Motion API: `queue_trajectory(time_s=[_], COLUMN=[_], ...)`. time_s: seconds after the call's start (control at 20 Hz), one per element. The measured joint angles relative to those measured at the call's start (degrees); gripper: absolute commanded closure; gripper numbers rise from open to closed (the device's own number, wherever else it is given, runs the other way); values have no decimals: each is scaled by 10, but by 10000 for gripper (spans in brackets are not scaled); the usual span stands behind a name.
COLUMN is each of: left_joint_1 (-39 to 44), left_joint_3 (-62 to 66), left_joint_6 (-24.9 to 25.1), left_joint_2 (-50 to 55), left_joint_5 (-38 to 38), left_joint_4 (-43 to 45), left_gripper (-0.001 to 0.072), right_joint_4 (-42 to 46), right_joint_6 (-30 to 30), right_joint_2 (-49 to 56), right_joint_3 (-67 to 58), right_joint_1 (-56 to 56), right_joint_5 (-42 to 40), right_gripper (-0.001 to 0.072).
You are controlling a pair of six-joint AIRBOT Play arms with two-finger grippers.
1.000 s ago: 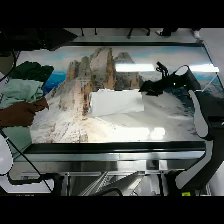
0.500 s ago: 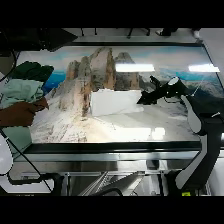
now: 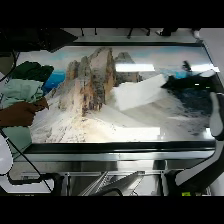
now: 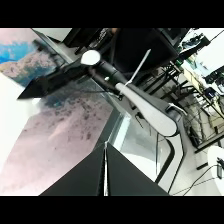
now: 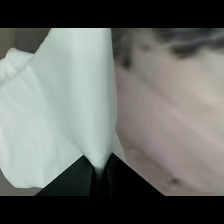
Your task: Fold the shirts.
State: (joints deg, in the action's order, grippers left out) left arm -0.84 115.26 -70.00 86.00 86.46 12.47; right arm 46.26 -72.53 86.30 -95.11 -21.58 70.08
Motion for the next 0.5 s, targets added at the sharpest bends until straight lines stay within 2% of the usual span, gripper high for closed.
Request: queue_trajectory(time_s=[0.35,0.5], left_joint_1=[0,0], left_joint_3=[0,0], left_joint_6=[11,19], left_joint_2=[0,0], left_joint_5=[6,8], left_joint_4=[0,0], left_gripper=[689,689], right_joint_4=[240,297], right_joint_6=[-139,-176], right_joint_2=[-107,-154], right_joint_3=[30,95], right_joint_1=[-244,-318], right_joint_5=[16,29], right_gripper=[696,695])
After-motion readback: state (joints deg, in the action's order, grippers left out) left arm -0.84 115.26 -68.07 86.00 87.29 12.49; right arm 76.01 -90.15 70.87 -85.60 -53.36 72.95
